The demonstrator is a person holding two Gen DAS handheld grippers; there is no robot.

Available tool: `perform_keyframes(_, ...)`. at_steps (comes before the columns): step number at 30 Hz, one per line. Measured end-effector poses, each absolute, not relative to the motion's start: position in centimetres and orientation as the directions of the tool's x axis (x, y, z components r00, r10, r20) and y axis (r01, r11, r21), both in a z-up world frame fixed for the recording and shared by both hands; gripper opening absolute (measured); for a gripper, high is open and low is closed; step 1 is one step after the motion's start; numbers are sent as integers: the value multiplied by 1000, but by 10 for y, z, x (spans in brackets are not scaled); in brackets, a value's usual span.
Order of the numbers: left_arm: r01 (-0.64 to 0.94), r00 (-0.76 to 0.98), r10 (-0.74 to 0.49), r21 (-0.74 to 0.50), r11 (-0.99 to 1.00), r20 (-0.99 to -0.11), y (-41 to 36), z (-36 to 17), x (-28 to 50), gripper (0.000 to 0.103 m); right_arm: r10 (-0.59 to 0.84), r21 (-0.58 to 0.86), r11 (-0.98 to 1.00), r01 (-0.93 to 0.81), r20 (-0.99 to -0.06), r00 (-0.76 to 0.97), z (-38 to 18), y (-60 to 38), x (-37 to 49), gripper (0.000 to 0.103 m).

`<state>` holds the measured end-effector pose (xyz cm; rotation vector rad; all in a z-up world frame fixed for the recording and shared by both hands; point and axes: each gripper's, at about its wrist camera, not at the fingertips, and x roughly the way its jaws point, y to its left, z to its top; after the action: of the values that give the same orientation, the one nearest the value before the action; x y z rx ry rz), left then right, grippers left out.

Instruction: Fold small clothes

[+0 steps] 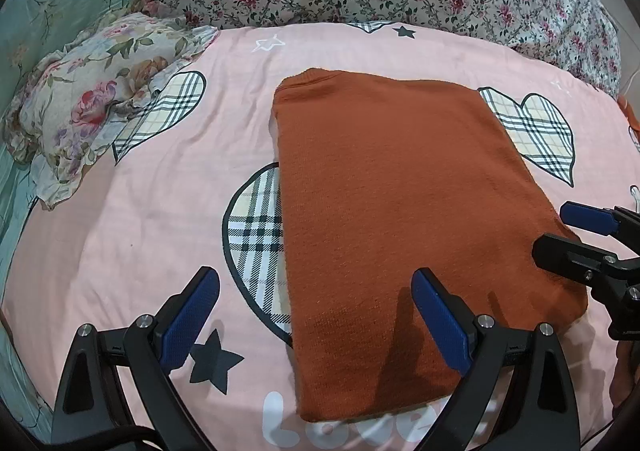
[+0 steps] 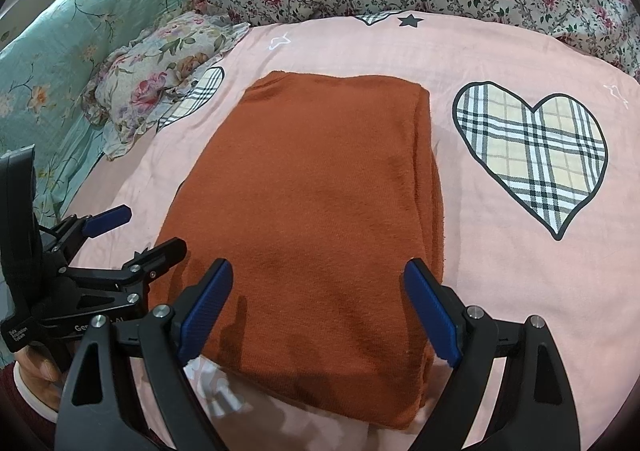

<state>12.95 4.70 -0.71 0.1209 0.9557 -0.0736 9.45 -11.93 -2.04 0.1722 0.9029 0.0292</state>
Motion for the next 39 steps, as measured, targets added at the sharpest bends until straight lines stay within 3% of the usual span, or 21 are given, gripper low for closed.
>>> perform_keyframes(39,133,580,2,97,986,-815,43,-10,145,97,90,153,987,47,-775,626,-17,-127,101,88)
